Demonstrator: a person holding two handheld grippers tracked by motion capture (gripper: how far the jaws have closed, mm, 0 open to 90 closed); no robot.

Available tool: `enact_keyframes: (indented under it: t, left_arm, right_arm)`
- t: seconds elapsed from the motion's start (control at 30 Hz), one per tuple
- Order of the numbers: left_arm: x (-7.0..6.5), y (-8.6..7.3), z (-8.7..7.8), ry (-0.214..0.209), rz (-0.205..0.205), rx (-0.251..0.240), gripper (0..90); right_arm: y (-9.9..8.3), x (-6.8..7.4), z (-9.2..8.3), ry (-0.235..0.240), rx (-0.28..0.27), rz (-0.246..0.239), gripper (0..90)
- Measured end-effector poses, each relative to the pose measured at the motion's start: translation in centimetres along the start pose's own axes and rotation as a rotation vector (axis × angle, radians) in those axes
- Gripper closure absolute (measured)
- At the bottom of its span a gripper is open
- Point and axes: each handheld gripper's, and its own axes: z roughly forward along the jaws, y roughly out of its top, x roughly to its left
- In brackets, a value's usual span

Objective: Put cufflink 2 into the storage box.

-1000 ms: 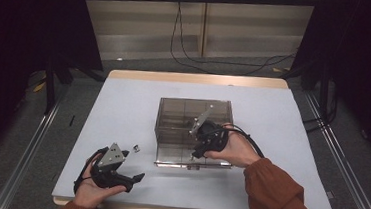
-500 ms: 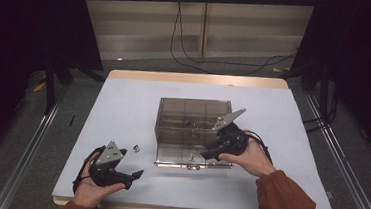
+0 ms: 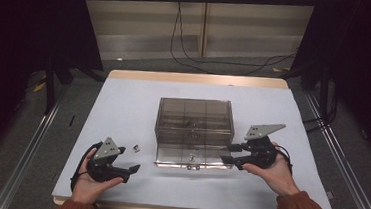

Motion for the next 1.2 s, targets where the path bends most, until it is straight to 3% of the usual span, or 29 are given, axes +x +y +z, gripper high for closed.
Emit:
enact_keyframes:
  t: [0.17,0.33,0.4,0.63,0.8,1.07,1.2]
  left_arm:
    - [0.8,0.2,-0.2,0.0,0.0,0.008,26.5]
    - [1.5,0.7,-0.1,-0.008,0.022,0.03,40.9]
    - [1.9,0.9,0.1,-0.009,0.018,0.049,44.5]
    - [3.6,2.4,1.2,-0.023,0.071,0.157,57.4]
    - [4.5,3.5,1.9,-0.042,0.076,0.198,61.5]
    - [5.5,4.7,3.8,-0.072,0.109,0.322,66.1]
    - [5.8,5.1,4.7,-0.084,0.118,0.361,67.6]
  right_arm:
    - [-2.2,0.0,-1.2,-0.033,-0.02,0.026,48.5]
    - [-4.0,0.5,-1.9,-0.05,-0.014,0.04,47.6]
    - [-4.7,0.6,-2.1,-0.055,-0.01,0.05,47.6]
    - [-6.9,0.7,-3.1,-0.074,0.02,0.074,46.1]
    - [-7.3,0.6,-3.1,-0.069,0.033,0.08,45.9]
    - [-7.3,0.6,-2.5,-0.051,0.05,0.065,45.5]
    - [-7.4,0.6,-2.4,-0.051,0.059,0.067,45.2]
